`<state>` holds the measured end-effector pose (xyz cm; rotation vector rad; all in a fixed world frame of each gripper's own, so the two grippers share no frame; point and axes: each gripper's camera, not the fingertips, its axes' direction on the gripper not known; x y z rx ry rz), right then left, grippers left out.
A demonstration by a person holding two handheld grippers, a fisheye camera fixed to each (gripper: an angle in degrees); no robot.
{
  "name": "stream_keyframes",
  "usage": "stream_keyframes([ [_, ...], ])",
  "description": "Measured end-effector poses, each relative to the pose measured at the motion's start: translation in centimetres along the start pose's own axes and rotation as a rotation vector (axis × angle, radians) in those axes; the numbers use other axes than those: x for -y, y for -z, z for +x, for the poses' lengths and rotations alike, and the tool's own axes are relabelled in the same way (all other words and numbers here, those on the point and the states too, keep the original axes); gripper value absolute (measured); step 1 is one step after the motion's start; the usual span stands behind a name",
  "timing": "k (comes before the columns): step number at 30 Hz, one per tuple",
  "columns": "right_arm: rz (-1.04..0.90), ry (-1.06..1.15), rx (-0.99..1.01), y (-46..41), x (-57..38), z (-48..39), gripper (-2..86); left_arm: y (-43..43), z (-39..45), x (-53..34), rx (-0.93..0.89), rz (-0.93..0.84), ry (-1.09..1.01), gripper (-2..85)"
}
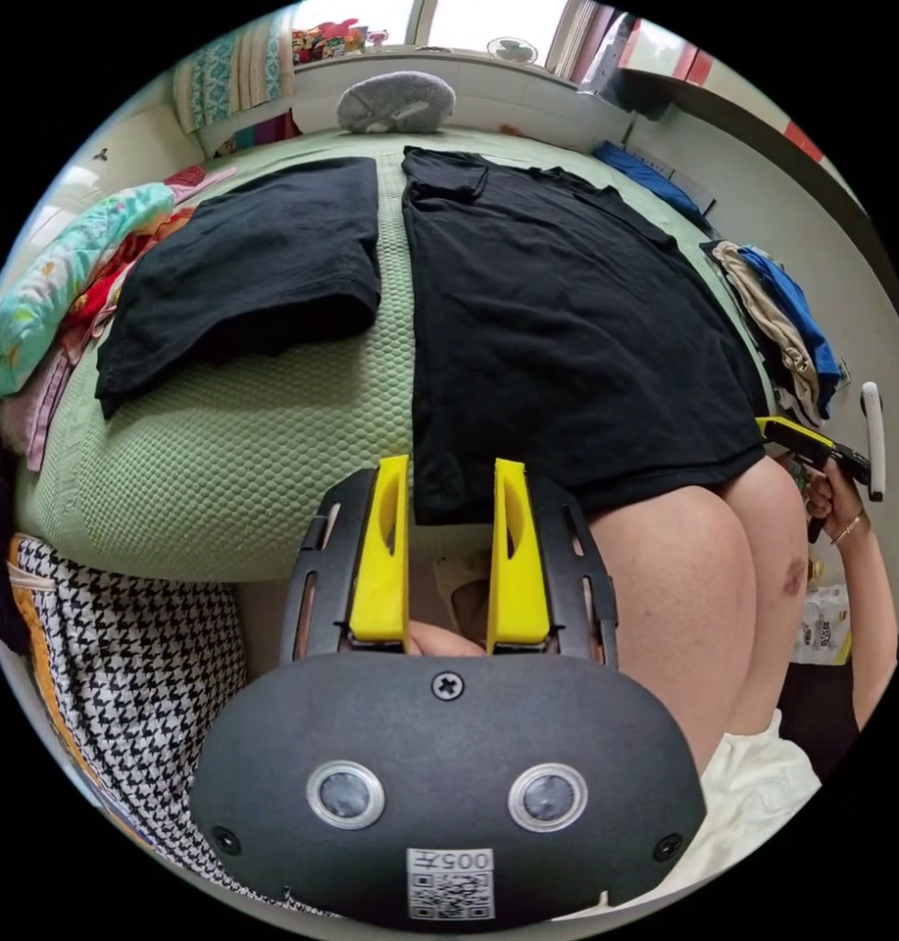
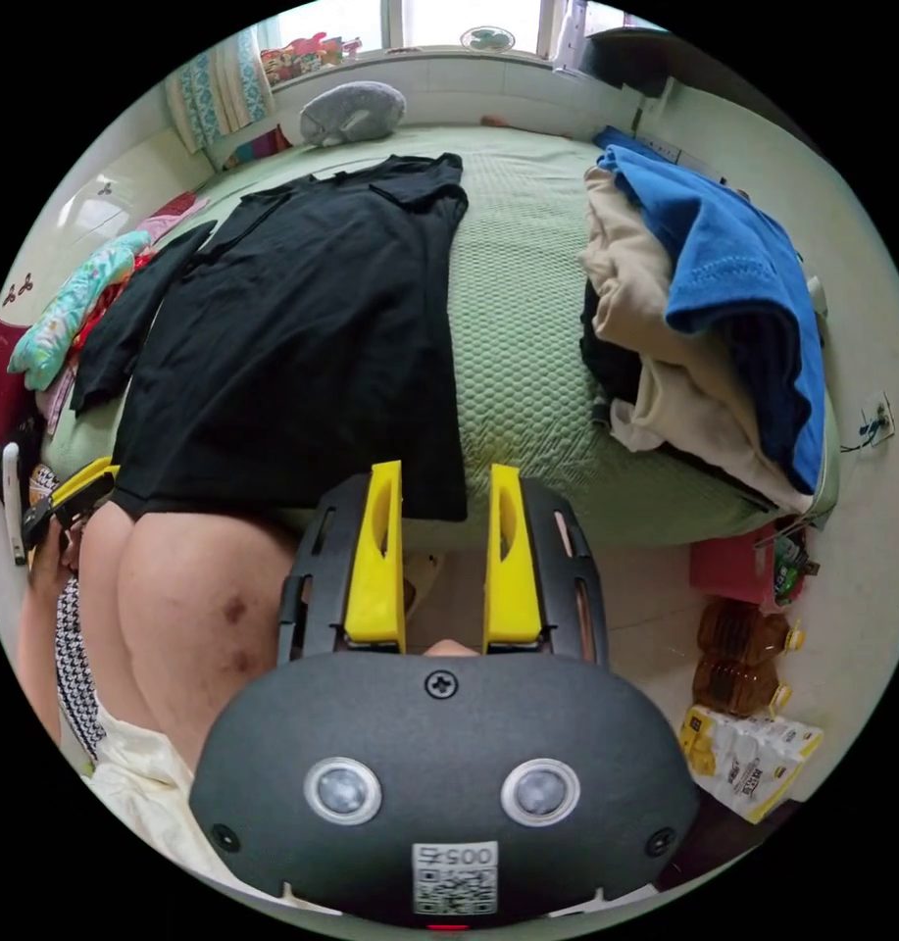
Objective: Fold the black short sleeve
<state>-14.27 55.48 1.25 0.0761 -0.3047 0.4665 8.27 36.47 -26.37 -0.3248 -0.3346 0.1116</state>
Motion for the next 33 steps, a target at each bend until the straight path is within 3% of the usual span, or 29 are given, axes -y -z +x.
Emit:
stream_keyframes([
  [8,-0.035,-0.048,-0.015,0.8,-4.1,-1.2,4.4,3.0,0.4,-0.9,0.041,-0.038,0.025,12.1],
  [17,-0.05,-0.053,0.028,3.1,-8.2,-1.1,-0.1,7.3,0.4,-2.2,-0.022,-0.068,0.014,3.4],
  [33,0.198,-0.009,0.124,20.6,-18.0,1.5,-1.5,27.9,-1.8,-5.2,-0.161,0.13,-0.064,1.9],
])
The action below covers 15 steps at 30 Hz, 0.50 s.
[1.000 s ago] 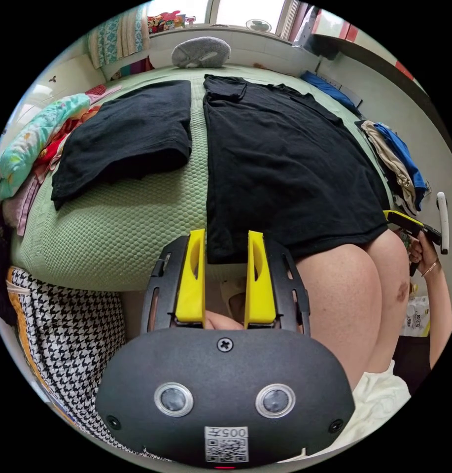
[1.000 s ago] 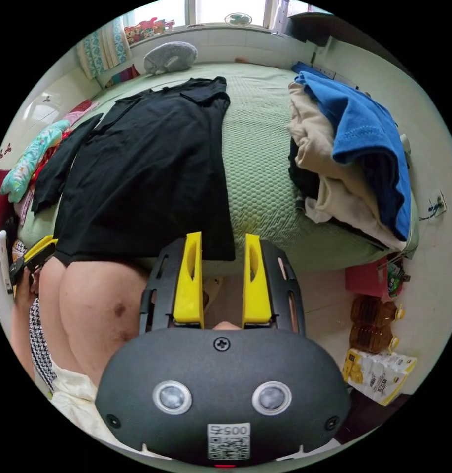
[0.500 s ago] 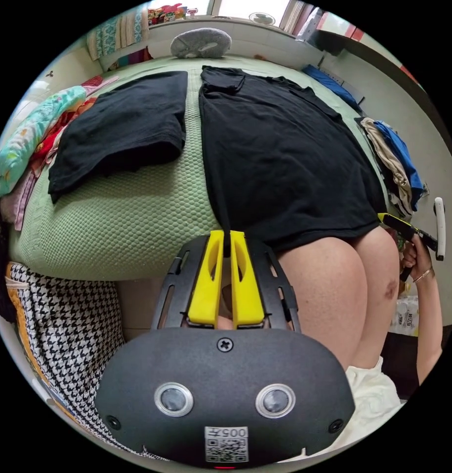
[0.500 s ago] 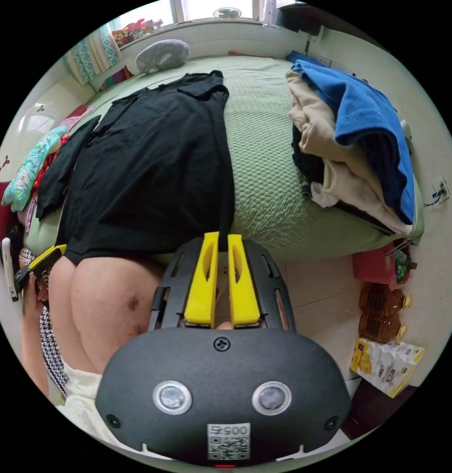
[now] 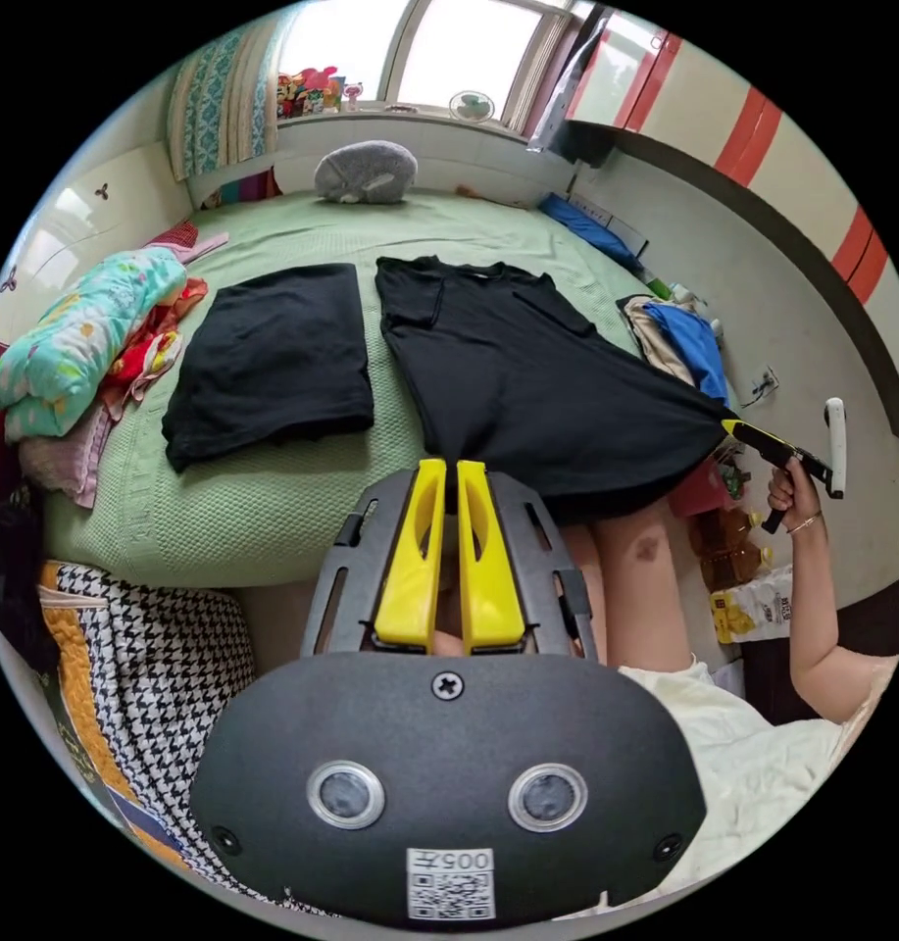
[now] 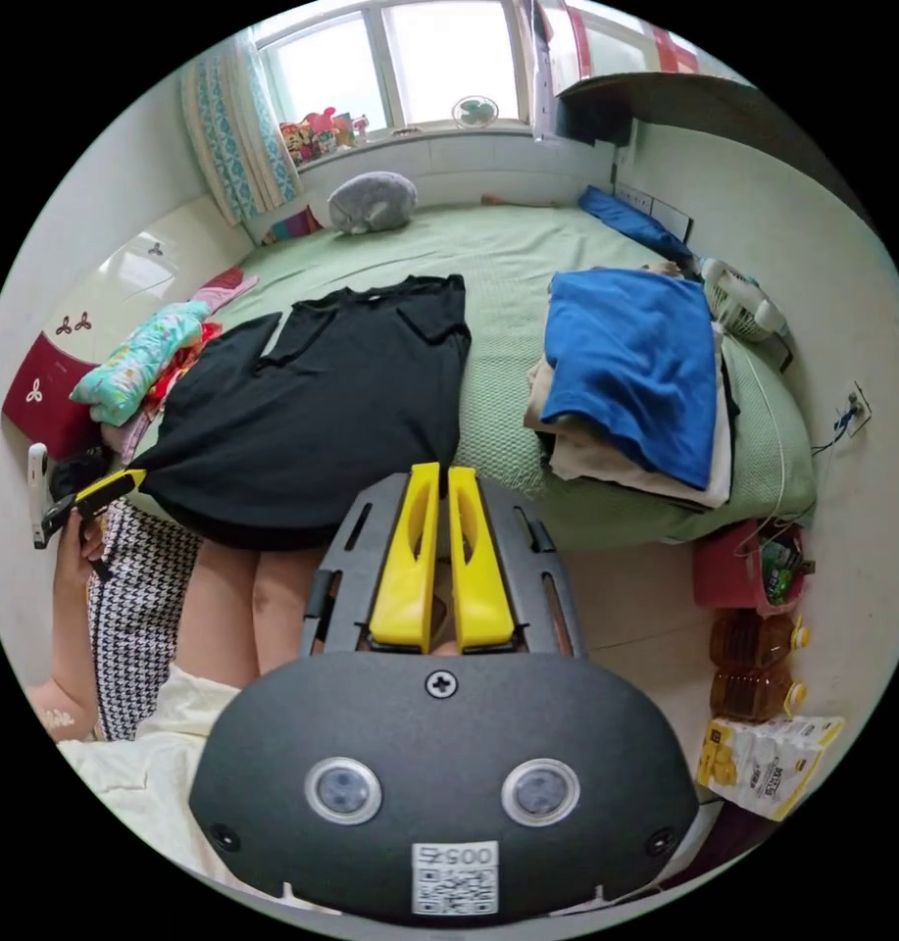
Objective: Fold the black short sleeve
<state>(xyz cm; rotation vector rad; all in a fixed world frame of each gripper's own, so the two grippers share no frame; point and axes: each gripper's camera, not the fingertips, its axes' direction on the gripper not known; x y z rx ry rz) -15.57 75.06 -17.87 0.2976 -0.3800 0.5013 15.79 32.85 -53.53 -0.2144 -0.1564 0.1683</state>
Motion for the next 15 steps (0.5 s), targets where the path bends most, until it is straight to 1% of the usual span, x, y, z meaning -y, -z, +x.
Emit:
stream_keyframes([
  [4,-0.007,-0.008,0.042,3.4,-3.1,-0.1,-1.5,3.4,-0.4,-1.8,-0.057,-0.016,0.016,1.9],
  [11,-0.027,-0.014,0.028,7.3,-8.2,-1.1,-1.5,7.9,-0.2,-5.3,-0.101,-0.035,0.024,1.6],
  [15,-0.047,-0.057,0.043,9.5,-10.7,-1.0,-1.5,10.4,0.0,-6.8,-0.133,-0.039,0.031,1.6],
])
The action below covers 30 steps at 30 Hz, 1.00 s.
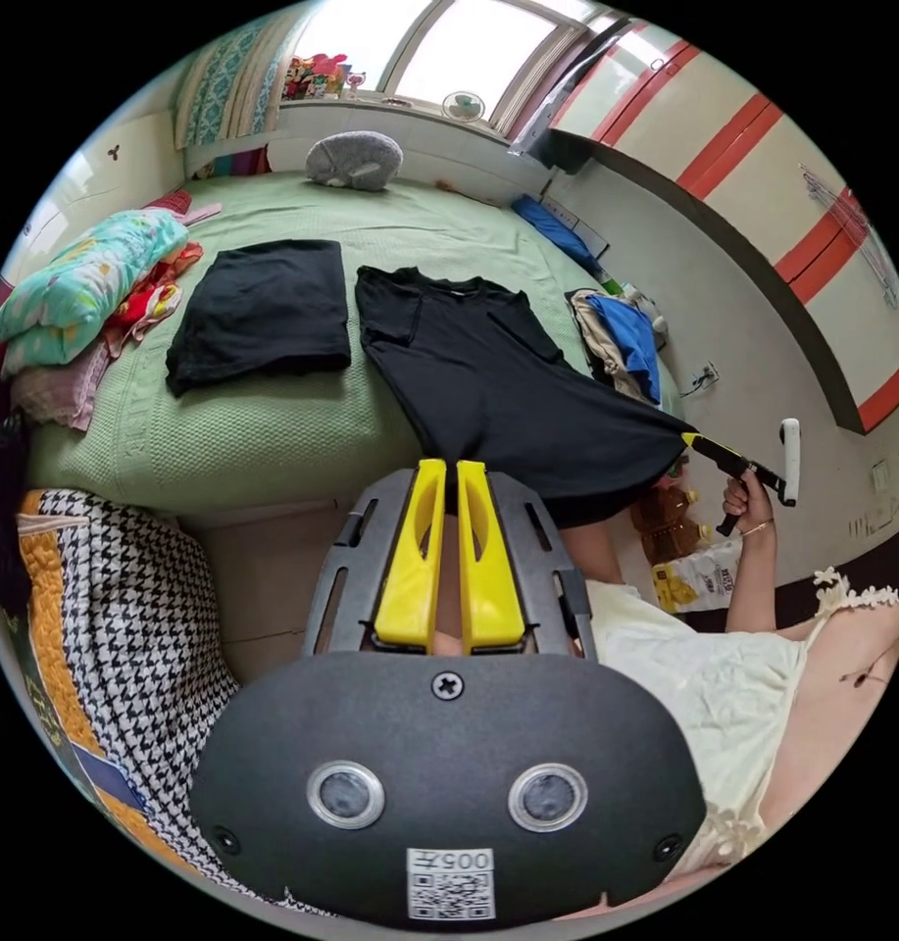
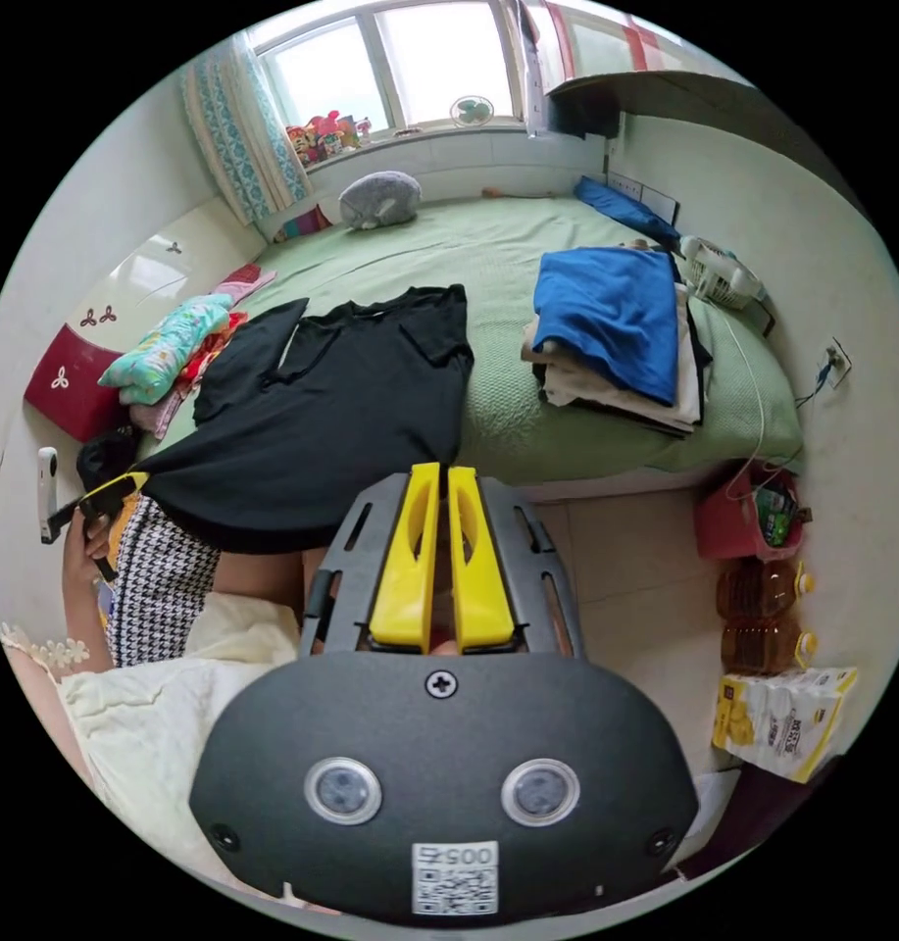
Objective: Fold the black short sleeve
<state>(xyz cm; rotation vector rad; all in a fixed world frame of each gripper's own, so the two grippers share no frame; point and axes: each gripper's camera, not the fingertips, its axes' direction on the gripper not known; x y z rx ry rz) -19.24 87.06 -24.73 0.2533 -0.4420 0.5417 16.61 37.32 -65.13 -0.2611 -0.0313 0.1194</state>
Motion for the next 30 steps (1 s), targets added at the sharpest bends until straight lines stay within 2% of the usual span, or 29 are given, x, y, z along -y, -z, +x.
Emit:
stream_keyframes([
  [17,-0.021,-0.048,-0.016,2.2,-1.6,-0.2,-1.6,2.4,-0.7,0.6,0.023,-0.036,0.01,1.5],
  [23,0.005,-0.1,0.032,2.2,-0.5,0.4,-1.6,2.7,-2.7,1.9,-0.032,-0.001,0.061,1.5],
  [30,0.038,-0.104,-0.013,0.5,2.5,-0.6,-1.6,1.3,-4.7,4.5,-0.016,0.019,0.076,1.6],
])
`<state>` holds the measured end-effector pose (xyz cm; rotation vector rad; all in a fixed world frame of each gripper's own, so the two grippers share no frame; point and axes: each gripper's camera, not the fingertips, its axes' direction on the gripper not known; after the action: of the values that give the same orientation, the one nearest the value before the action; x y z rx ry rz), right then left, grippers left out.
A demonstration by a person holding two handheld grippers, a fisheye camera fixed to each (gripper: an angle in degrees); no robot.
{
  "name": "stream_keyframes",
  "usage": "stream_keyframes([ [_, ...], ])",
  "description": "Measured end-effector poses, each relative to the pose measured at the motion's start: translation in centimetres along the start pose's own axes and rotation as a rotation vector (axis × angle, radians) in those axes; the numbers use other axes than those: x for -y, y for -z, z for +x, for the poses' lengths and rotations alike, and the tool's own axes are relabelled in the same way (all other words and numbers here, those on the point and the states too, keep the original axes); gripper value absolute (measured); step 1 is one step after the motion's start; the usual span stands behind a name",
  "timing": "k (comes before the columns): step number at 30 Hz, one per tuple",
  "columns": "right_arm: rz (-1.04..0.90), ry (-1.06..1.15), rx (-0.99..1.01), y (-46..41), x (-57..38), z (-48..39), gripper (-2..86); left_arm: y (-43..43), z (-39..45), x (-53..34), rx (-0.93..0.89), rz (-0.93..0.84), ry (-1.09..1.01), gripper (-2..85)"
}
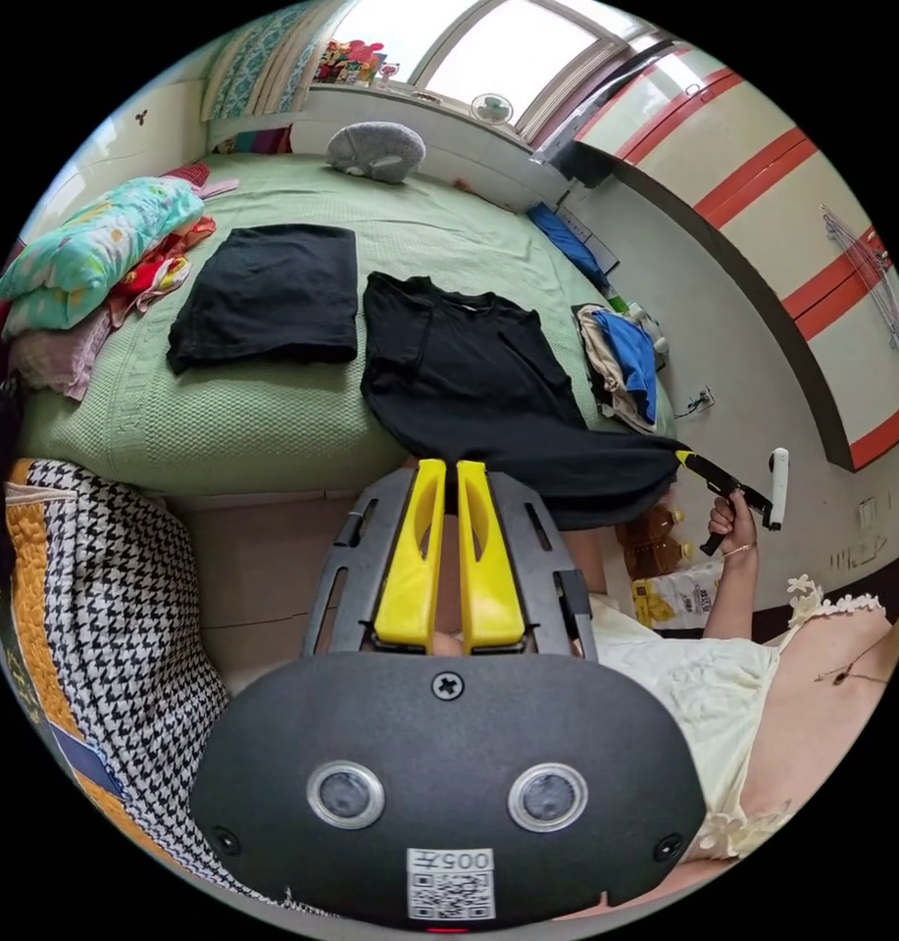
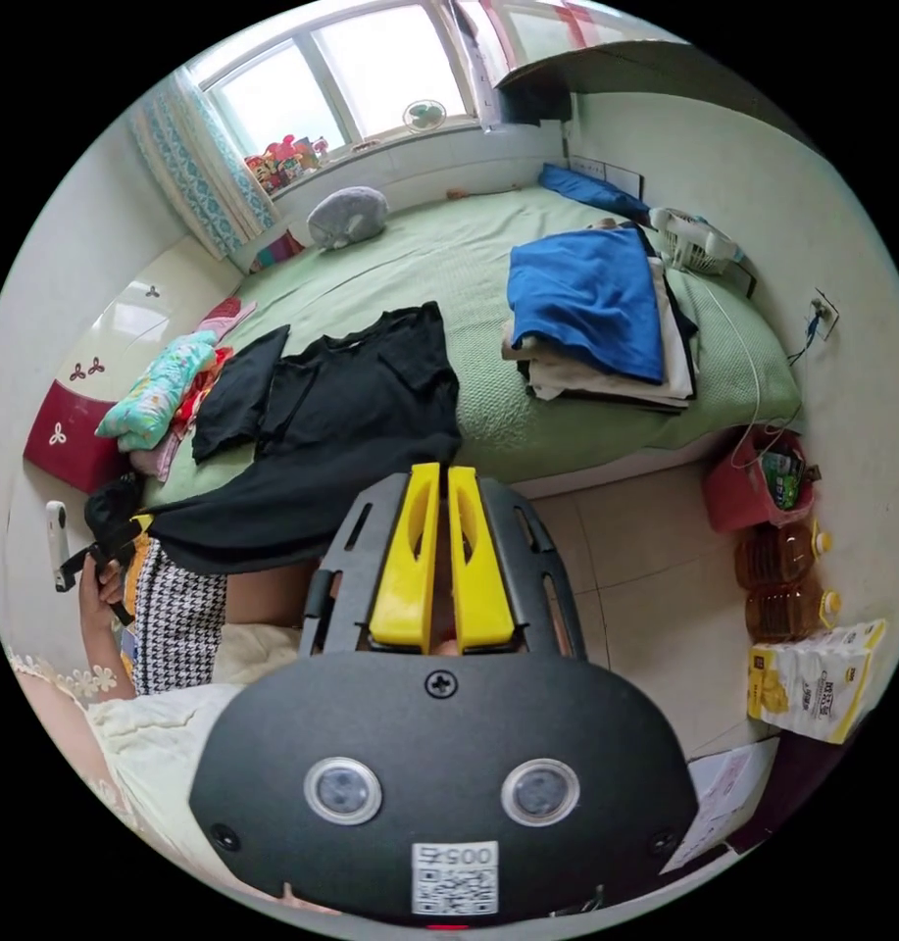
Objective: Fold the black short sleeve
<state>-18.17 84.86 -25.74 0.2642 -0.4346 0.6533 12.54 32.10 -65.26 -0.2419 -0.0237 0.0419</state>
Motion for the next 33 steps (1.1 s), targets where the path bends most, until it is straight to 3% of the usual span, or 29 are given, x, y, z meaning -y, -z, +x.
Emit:
stream_keyframes([
  [11,0.142,0.086,-0.033,-5.0,11.9,-3.9,-1.6,-3.9,-3.7,12.0,0.045,0.062,-0.067,2.4],
  [15,0.147,0.167,-0.137,-10.2,20.5,-6.6,-1.4,-7.6,-5.0,20.0,0.152,0.07,-0.109,2.9],
  [18,0.133,0.092,-0.192,-15.7,26.4,-7.1,-0.6,-11.0,-7.6,24.6,0.149,0.206,-0.033,4.3],
  [21,0.048,0.062,-0.265,-20.8,30.0,-7.5,4.4,-15.2,-10.1,28.2,0.259,0.122,0.042,8.5],
  [23,0.003,0.092,-0.282,-21.9,30.4,-7.8,7.2,-16.7,-11.1,28.7,0.29,0.076,0.088,10.4],
  [27,0.005,0.23,-0.119,-21.4,26.7,-6.9,8.9,-17.9,-11.2,24.9,0.193,0.045,0.012,9.3],
  [33,-0.082,0.184,-0.007,-22.0,21.4,-2.0,11.0,-19.9,-12.1,18.0,0.051,-0.03,-0.018,10.8],
])
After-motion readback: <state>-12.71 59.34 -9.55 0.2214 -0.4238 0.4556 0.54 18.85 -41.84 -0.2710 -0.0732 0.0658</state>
